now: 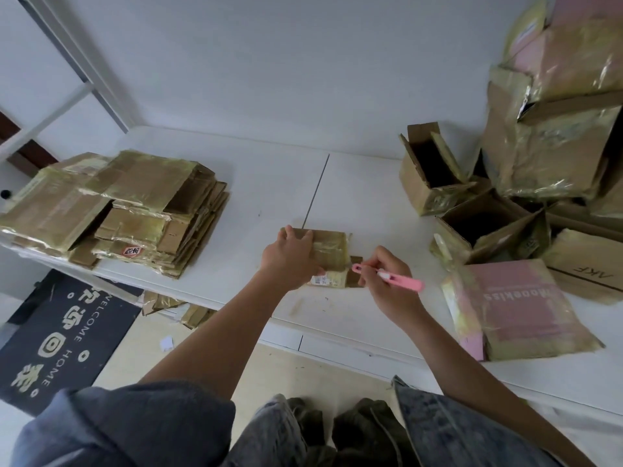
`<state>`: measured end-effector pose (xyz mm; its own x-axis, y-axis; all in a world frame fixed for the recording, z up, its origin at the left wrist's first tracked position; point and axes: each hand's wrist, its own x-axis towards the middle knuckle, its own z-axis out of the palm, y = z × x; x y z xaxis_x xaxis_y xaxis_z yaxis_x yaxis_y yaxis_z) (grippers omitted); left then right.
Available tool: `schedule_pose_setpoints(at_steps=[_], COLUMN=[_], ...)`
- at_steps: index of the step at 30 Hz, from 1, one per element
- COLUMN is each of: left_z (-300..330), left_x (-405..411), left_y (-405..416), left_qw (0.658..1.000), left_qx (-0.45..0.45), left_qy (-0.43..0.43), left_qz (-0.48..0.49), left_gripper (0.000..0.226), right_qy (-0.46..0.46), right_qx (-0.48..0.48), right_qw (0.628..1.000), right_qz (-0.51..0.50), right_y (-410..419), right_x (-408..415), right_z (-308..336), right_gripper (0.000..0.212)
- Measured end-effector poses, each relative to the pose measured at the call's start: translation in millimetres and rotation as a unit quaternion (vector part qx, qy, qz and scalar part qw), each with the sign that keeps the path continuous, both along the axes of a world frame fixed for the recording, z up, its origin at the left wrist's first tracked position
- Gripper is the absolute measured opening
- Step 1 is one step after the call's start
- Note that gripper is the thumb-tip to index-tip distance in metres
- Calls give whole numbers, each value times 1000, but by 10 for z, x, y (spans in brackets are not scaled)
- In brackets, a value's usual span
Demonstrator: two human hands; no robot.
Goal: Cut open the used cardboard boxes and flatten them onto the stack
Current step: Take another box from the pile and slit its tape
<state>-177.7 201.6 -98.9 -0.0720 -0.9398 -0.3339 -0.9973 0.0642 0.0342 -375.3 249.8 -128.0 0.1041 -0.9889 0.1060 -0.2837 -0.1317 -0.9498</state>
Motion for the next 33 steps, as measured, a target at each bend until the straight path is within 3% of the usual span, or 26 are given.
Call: schedule_pose_setpoints(at_steps=[3, 8, 12, 16, 19, 21, 24, 25, 29, 31, 33], left_z=[-46, -73, -61, 76, 148, 177, 123, 93, 5, -12, 12], left_x=[31, 72, 149, 128, 56, 0, -103, -149, -329, -359, -325], left_y=[31, 124, 266, 206, 132, 110, 81, 72, 58, 37, -19], left_qw=[999, 965, 954, 862, 825, 828, 848, 857, 912, 928, 961], left_qx=[5, -39, -60, 24, -2, -34, -13, 0, 17, 18, 13], left_qy=[52, 236, 161, 306, 369, 389, 371, 354, 241, 233, 213], left_qz=[9, 104, 247, 403, 427, 403, 379, 375, 330, 289, 177], left_gripper=[88, 70, 108, 109, 87, 70, 54, 57, 105, 104, 94], right_qy=[-33, -51, -26, 22, 36, 8, -19, -23, -44, -59, -70], right_qx=[-31, 2, -33, -85, -90, -82, -69, -67, -42, -31, -23], right_qw=[997, 996, 996, 986, 985, 986, 987, 988, 988, 988, 985], right_qz=[-57, -74, -83, -142, -144, -148, -141, -137, -140, -139, -154], right_y=[-211, -479, -396, -249, -160, -148, -136, -127, -129, -148, -188], right_x=[44, 407, 537, 561, 492, 405, 325, 309, 203, 109, 1], right_z=[50, 16, -71, -56, -82, -95, -88, -85, -69, -66, -58], right_gripper=[19, 13, 12, 12, 10, 10, 11, 10, 9, 9, 8])
